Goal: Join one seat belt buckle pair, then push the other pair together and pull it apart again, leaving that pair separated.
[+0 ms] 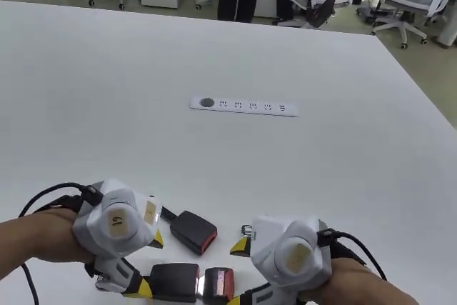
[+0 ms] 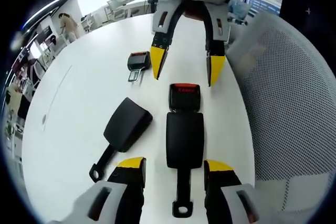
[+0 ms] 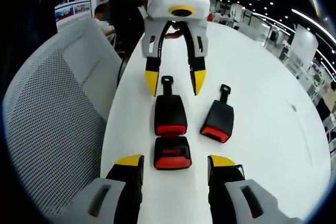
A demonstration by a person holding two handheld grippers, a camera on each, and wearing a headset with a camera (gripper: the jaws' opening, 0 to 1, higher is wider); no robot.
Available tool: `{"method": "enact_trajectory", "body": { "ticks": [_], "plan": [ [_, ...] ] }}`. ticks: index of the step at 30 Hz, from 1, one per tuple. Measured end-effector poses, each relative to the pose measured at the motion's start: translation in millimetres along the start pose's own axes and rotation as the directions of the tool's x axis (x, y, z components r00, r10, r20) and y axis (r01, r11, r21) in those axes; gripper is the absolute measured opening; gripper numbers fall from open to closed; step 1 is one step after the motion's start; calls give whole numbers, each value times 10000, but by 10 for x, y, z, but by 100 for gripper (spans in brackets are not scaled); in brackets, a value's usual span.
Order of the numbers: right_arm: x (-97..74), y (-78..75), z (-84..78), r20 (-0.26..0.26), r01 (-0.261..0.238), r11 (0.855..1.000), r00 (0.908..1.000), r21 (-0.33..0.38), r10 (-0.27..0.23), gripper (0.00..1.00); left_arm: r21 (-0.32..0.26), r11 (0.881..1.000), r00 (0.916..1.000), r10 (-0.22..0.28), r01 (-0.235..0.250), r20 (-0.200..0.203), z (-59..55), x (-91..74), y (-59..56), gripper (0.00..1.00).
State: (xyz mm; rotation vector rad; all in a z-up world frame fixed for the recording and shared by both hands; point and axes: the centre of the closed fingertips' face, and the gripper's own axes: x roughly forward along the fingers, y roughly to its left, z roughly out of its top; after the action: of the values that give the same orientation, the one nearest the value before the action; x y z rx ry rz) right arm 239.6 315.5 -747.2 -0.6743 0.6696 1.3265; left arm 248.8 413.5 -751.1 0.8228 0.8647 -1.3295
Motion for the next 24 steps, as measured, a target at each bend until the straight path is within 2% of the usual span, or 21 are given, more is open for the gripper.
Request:
{"method": "enact_trajectory", "body": {
  "ticks": [3,10,16,22,24],
  "plan": [
    [-128,-49,56,105,199,9998,9997,43,-199,49,-50,9997,9997,244,-244,96,44,-108,108,47],
    [-263,-243,58,68,454,9989,9990,-135,-453,52,34,9971,9966,756,-758,341,184,-306,339,50],
    [-359,-442,40,75,659,9976,9978,-224,-657,54,213,9959,9954,870,-879,390,228,-344,496,50],
    [-403,-667,-50,57,858,9961,9963,-223,-857,54,515,9949,9956,851,-871,405,269,-333,649,50],
    [-408,-694,-80,12,882,9958,9961,-228,-882,54,633,9949,9963,766,-790,396,280,-311,685,50]
  ]
}}
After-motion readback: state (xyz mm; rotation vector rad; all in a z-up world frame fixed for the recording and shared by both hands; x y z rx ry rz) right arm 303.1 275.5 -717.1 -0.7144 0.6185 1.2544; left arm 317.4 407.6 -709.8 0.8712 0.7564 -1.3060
